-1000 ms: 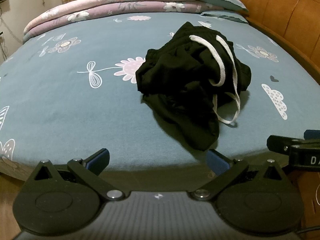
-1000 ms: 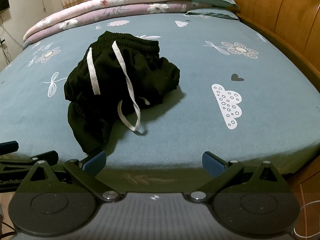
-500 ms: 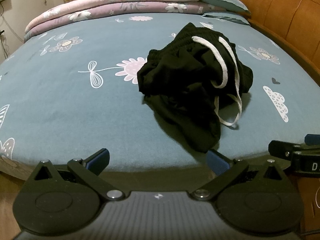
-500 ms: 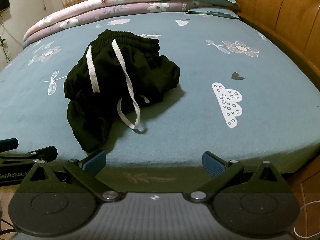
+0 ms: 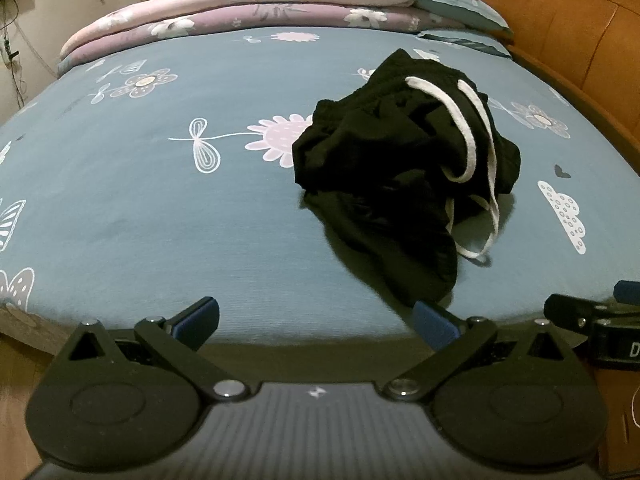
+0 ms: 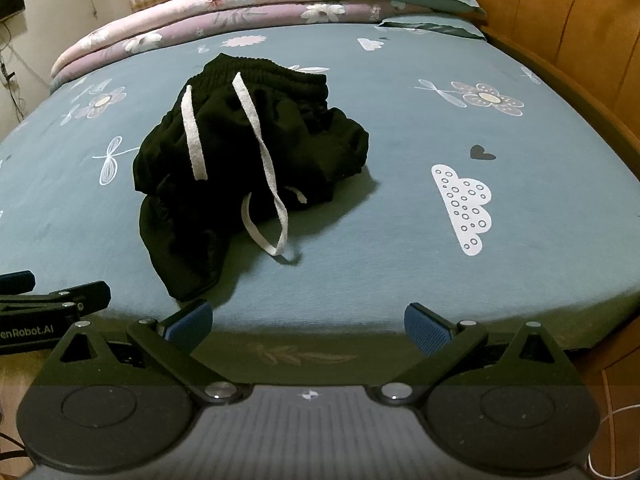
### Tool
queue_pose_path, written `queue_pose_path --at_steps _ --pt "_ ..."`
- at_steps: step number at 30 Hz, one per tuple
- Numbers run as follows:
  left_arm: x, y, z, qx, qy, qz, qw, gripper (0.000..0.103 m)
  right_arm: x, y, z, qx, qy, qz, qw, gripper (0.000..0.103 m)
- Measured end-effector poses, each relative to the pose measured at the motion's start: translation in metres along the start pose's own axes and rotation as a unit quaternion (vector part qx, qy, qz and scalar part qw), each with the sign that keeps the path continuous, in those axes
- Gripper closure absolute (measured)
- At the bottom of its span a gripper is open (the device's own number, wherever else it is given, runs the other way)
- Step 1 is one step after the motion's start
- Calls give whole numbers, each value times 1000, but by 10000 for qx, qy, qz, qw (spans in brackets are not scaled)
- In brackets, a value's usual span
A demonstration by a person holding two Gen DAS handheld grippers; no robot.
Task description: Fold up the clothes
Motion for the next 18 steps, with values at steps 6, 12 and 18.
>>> queue_pose_path --at_steps 6,12,18 --pt "1 1 2 30 -1 -37 10000 1 3 2 2 29 -15 -52 10000 0" --pt "1 0 2 25 -5 -40 10000 1 2 2 1 18 -11 -39 10000 0" --pt "3 1 3 64 45 -90 9999 1 1 2 1 -6 -8 -8 10000 0"
Point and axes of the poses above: each gripper's, at about its wrist camera, not at the fingertips, and x roughly against the way its jaws point, z to its left, y to its top, the point moved 8 cm from there along -x, roughly the way its jaws point, and after that the axes turned 12 degrees about -x, right-handed, at the moved point
